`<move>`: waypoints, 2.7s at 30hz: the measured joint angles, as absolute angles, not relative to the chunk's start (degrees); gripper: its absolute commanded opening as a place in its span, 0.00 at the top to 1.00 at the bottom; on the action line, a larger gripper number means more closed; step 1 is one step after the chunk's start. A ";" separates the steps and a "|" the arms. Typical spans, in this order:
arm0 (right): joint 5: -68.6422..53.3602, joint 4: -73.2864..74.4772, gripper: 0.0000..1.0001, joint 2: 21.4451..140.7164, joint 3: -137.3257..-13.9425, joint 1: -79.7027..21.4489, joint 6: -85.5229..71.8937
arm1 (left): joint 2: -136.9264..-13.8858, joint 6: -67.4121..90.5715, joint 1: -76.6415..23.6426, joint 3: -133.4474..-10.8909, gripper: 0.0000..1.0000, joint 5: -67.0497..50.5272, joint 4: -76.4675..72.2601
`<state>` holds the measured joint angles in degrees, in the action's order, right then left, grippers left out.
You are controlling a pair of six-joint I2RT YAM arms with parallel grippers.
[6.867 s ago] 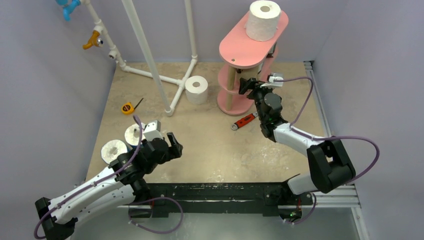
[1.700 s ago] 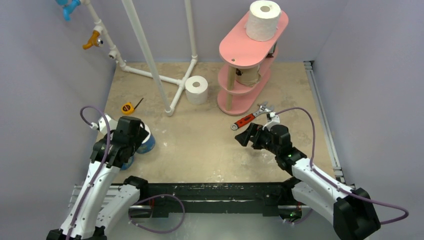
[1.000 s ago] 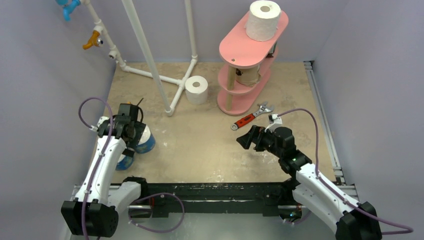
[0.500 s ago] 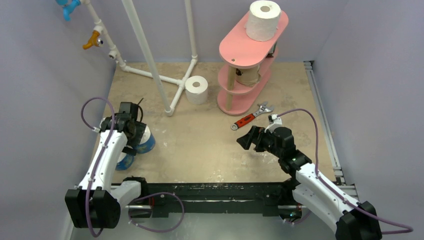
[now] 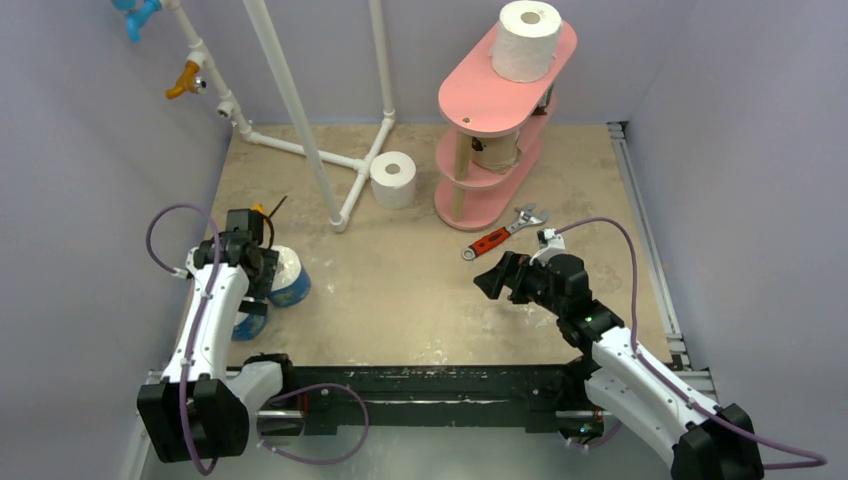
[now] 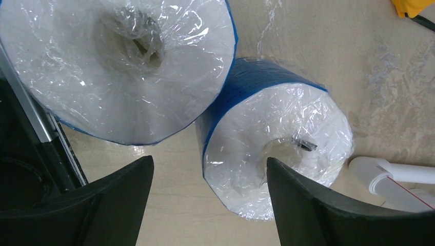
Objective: Place and organize the paper towels onto the shelf
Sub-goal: Pick up the paper towel from the center of the board, then place the paper towel at the center of the board.
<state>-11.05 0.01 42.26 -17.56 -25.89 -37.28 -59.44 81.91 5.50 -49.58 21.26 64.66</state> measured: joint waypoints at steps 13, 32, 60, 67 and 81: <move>-10.11 1.89 0.02 42.24 -17.80 -25.89 -37.28 | -65.01 80.34 5.63 -45.54 0.34 19.03 56.73; -9.69 3.03 0.03 42.35 -18.65 -25.89 -37.54 | -61.34 72.14 5.72 -41.98 0.78 14.04 49.91; -3.68 8.25 0.01 42.74 -26.70 -25.89 -37.56 | -59.16 57.08 -43.83 -52.12 0.74 19.25 53.82; 2.59 15.27 0.01 43.22 -28.42 -25.89 -41.10 | -73.82 45.93 -52.45 -61.01 0.73 19.16 44.29; 6.94 21.78 0.01 38.24 -28.86 -25.87 -43.77 | -93.47 34.46 -58.54 -74.02 0.69 15.51 37.71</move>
